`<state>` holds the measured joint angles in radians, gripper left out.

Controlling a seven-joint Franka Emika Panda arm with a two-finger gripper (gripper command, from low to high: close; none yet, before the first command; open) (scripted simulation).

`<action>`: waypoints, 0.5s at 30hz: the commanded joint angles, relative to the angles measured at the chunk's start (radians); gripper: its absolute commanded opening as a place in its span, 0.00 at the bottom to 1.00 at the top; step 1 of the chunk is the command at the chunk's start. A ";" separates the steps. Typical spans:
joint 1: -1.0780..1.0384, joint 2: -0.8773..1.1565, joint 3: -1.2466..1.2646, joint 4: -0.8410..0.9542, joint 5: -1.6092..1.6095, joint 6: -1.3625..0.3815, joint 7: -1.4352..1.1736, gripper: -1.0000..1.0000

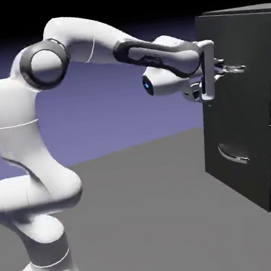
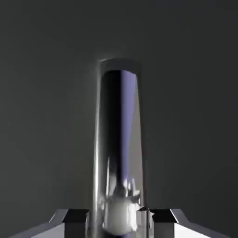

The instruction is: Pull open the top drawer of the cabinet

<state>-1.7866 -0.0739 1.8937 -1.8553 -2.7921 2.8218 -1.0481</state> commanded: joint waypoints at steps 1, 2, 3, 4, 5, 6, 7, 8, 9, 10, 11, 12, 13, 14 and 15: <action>0.006 0.029 0.004 -0.015 0.018 -0.010 -0.043 0.00; 0.008 0.058 0.011 -0.030 0.035 -0.022 -0.087 0.00; 0.006 0.089 0.023 -0.046 0.052 -0.034 -0.130 0.00; 0.000 0.120 0.040 -0.063 0.069 -0.047 -0.174 0.00; -0.010 0.153 0.060 -0.082 0.084 -0.061 -0.217 0.00; -0.024 0.187 0.084 -0.103 0.100 -0.076 -0.261 0.00; -0.041 0.223 0.113 -0.127 0.115 -0.093 -0.304 0.00; -0.061 0.259 0.143 -0.153 0.129 -0.110 -0.346 0.00; -0.082 0.295 0.175 -0.181 0.142 -0.127 -0.385 0.00; -0.105 0.331 0.208 -0.211 0.155 -0.144 -0.423 0.00; -0.129 0.368 0.241 -0.242 0.167 -0.161 -0.458 0.00; -0.154 0.404 0.274 -0.275 0.179 -0.177 -0.491 0.00; -0.179 0.440 0.307 -0.309 0.191 -0.194 -0.522 0.00; -0.204 0.476 0.339 -0.344 0.203 -0.209 -0.552 0.00; -0.230 0.512 0.372 -0.380 0.215 -0.224 -0.581 0.00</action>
<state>-2.0166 0.4385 2.2653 -2.2350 -2.5769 2.5966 -1.6280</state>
